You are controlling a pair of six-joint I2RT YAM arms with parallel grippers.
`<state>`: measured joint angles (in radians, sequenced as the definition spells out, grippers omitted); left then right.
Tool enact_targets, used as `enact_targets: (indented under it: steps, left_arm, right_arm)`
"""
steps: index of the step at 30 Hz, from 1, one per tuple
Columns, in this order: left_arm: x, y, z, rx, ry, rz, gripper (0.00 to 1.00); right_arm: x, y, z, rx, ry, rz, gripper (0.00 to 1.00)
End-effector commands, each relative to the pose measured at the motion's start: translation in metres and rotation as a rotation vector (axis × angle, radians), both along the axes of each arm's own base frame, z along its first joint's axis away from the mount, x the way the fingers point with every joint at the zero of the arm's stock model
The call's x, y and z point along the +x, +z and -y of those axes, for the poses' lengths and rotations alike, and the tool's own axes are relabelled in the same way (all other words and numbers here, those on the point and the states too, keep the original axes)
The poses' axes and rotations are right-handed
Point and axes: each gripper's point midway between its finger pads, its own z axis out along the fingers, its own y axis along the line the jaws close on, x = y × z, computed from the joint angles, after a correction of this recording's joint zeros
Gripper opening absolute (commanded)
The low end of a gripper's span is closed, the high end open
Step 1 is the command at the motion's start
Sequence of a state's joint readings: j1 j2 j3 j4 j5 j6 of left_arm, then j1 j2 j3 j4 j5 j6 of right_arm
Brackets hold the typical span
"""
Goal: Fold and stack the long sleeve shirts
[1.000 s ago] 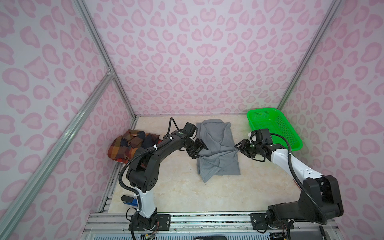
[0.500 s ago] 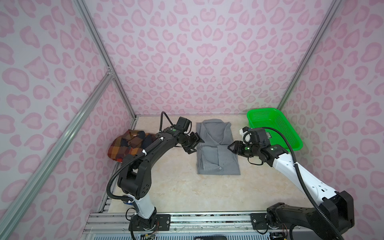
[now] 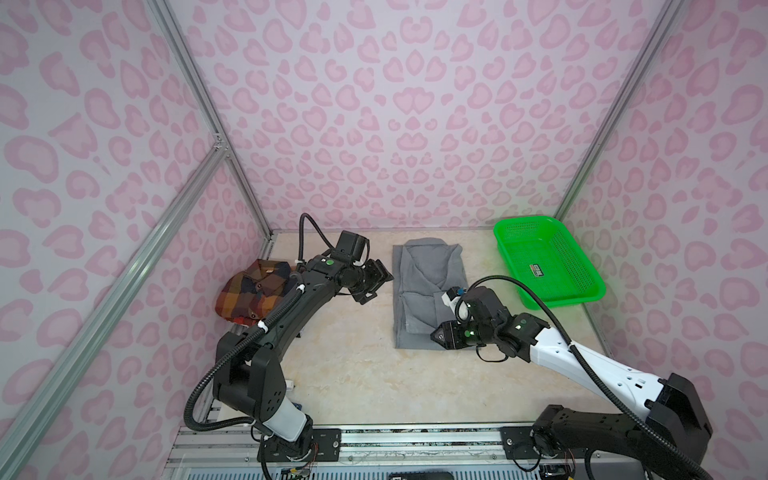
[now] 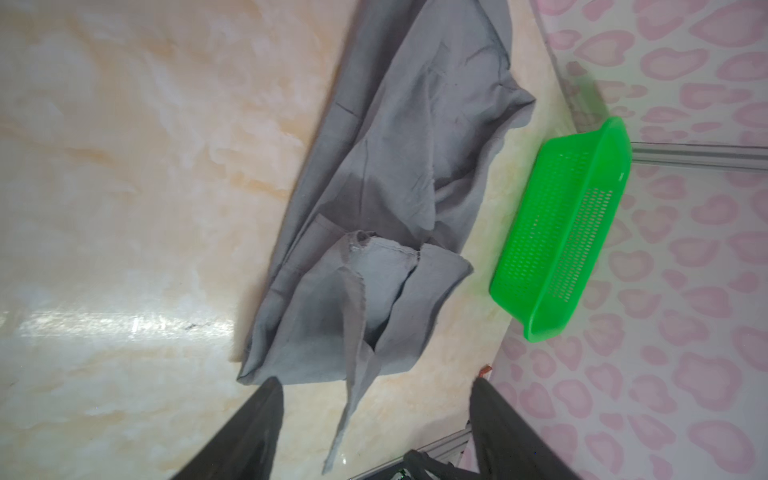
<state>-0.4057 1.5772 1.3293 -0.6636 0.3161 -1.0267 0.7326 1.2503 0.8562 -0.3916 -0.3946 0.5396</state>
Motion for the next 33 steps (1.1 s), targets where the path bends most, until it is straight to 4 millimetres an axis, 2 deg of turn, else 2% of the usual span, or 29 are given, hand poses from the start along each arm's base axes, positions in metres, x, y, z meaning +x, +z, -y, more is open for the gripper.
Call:
enact_targets:
  steps: [1, 3, 6, 9, 12, 15, 20, 22, 26, 30, 33]
  left_arm:
    - [-0.019, -0.024, -0.013, 0.064, -0.001, -0.041, 0.73]
    - [-0.028, -0.034, -0.019, 0.085, -0.001, -0.057, 0.73]
    - [-0.038, -0.040, -0.029, 0.114, 0.012, -0.052, 0.73]
    - [-0.042, -0.040, -0.034, 0.133, 0.017, -0.039, 0.73]
    - [-0.043, -0.039, -0.037, 0.144, 0.018, -0.031, 0.73]
    - [-0.044, -0.041, -0.037, 0.145, 0.011, -0.033, 0.72]
    - [-0.046, -0.047, -0.035, 0.137, 0.007, -0.048, 0.72]
    - [-0.048, -0.050, -0.035, 0.139, 0.007, -0.054, 0.72]
    - [-0.052, -0.059, -0.032, 0.133, 0.002, -0.070, 0.72]
    - [-0.057, -0.066, -0.025, 0.126, -0.008, -0.075, 0.72]
    - [-0.060, -0.073, -0.015, 0.122, -0.030, -0.076, 0.72]
  right_arm:
    - [-0.005, 0.012, -0.029, 0.062, 0.083, 0.045, 0.48]
    - [-0.015, 0.005, -0.040, 0.056, 0.139, 0.049, 0.46]
    - [-0.025, -0.022, -0.048, -0.002, 0.178, 0.001, 0.45]
    - [-0.026, -0.039, -0.054, -0.014, 0.182, -0.011, 0.45]
    - [-0.016, -0.040, -0.061, -0.020, 0.186, 0.015, 0.45]
    - [0.008, -0.041, -0.059, -0.044, 0.144, 0.022, 0.44]
    - [0.065, -0.042, -0.045, 0.064, 0.026, -0.026, 0.43]
    - [0.082, -0.040, -0.042, 0.071, 0.022, -0.029, 0.43]
    - [0.104, -0.041, -0.045, 0.056, 0.046, -0.030, 0.42]
    - [0.123, -0.053, -0.033, 0.073, -0.014, -0.074, 0.40]
    - [0.128, -0.040, -0.022, 0.076, -0.035, -0.048, 0.40]
